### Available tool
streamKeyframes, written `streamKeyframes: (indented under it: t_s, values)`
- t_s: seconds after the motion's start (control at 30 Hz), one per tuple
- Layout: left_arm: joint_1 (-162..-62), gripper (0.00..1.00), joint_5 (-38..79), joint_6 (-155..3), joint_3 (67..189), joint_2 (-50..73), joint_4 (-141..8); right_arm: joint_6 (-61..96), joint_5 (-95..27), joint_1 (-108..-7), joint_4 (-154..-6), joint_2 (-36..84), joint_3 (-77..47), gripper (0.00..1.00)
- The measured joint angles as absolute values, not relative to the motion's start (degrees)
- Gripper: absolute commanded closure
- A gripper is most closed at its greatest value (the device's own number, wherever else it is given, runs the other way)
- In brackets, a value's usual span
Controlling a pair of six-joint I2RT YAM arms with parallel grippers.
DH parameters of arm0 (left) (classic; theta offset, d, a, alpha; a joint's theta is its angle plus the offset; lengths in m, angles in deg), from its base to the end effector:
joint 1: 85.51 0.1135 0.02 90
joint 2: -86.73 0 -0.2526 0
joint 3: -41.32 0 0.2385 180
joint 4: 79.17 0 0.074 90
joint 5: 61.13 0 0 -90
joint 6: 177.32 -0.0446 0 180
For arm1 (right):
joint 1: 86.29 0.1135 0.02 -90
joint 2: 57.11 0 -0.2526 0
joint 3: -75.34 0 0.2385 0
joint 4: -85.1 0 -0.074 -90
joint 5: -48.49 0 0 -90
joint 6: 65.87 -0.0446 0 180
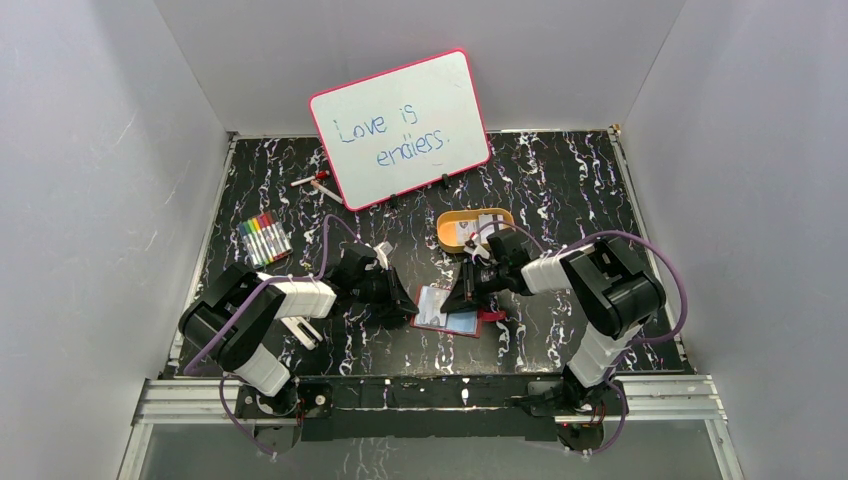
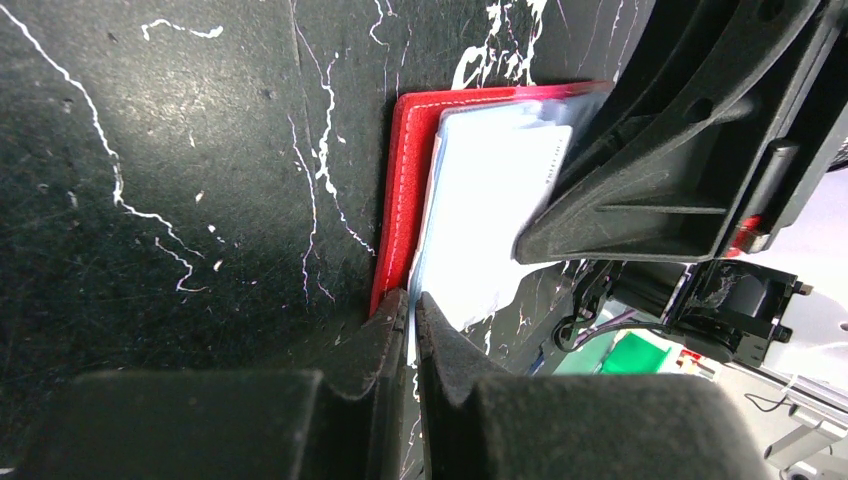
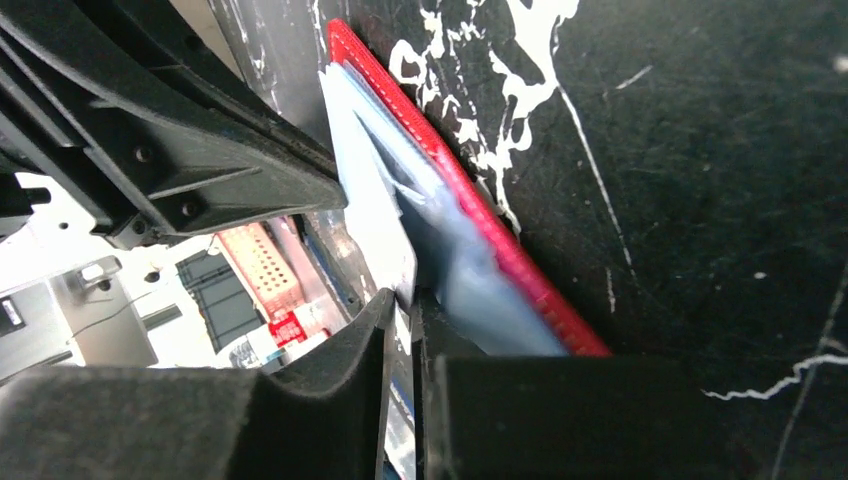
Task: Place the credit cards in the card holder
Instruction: Insert the credit card into the card holder.
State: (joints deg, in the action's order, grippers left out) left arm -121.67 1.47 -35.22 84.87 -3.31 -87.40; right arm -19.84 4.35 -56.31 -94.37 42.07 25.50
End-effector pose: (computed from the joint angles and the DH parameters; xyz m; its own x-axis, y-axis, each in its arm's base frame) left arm 0.2088 -0.1780 0.1228 -0.9507 -0.1729 -0.2575 0.1065 0.5977 -0.7946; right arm 0.2295 0.1693 0.1016 -0.9964 -0.0166 -0.0829 -0.0790 0.5331 0.8424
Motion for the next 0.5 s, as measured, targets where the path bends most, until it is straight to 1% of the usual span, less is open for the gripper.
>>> streamKeyframes:
  t_s: [0.03,0.07,0.17,0.3,0.5]
  values:
    - [-121.7,0.94,1.5,-35.2,84.9,-3.3,-87.4,-20.0,3.8,-56.1,-94.4,42.1,25.5,0.67]
    - [-121.7,0.94,1.5,-35.2,84.9,-3.3,-87.4,-20.2,3.4,-56.0,-94.3,42.1,25.5,0.64]
    - [-121.7,0.94,1.5,-35.2,84.9,-3.3,-87.4,-20.7,2.5,-55.8,-93.9,41.1,25.5,0.59]
    - [-121.7,0.94,1.6,-35.2,84.9,-3.2,-87.3,-20.5,-0.3,-55.5,-91.7,37.6,25.8,0.57]
    - [-122.0,0.94,2.3,-35.2,84.9,-2.8,-86.9,-19.8,-4.5,-55.5,-88.1,33.3,26.1,0.57]
